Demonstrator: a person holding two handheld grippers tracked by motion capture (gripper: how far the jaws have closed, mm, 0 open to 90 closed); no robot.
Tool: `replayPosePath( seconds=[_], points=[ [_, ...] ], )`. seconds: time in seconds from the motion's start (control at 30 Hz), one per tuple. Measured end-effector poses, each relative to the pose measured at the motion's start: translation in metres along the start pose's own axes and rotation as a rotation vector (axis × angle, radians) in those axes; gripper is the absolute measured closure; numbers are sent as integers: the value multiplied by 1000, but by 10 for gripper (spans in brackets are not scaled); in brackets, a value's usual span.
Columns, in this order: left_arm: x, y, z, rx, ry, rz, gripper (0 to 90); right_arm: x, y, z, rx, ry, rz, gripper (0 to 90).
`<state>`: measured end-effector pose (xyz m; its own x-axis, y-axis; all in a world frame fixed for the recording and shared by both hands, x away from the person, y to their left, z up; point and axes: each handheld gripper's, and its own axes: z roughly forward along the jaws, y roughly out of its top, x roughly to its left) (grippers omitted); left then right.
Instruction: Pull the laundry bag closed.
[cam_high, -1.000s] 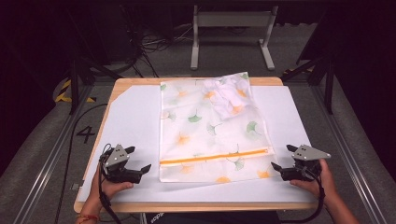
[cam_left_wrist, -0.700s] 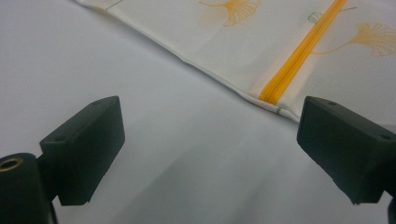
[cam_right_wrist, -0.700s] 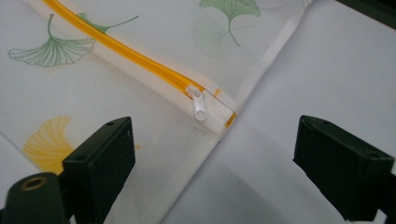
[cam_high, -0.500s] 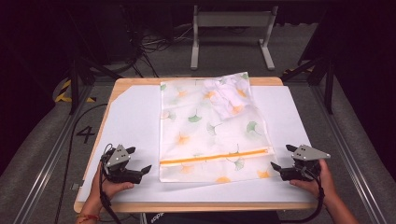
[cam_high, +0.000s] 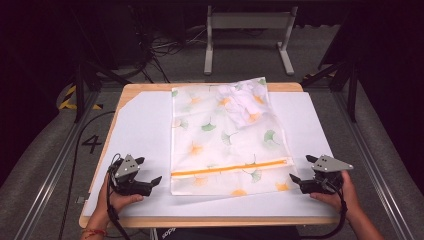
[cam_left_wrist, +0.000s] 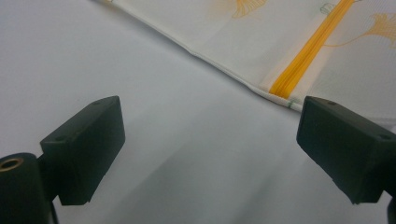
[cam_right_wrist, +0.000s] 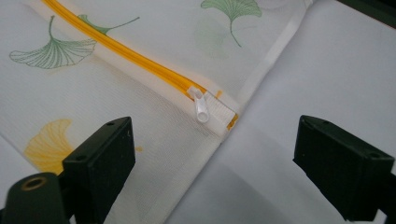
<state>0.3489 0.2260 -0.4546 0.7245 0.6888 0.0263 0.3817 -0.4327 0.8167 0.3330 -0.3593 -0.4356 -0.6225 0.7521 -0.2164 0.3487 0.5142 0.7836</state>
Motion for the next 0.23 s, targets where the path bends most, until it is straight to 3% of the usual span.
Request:
replayPosePath(
  seconds=[0.23],
  points=[
    [3,0,-1,-9,7,-13,88,0,1,0,-9,4,3,128]
  ],
)
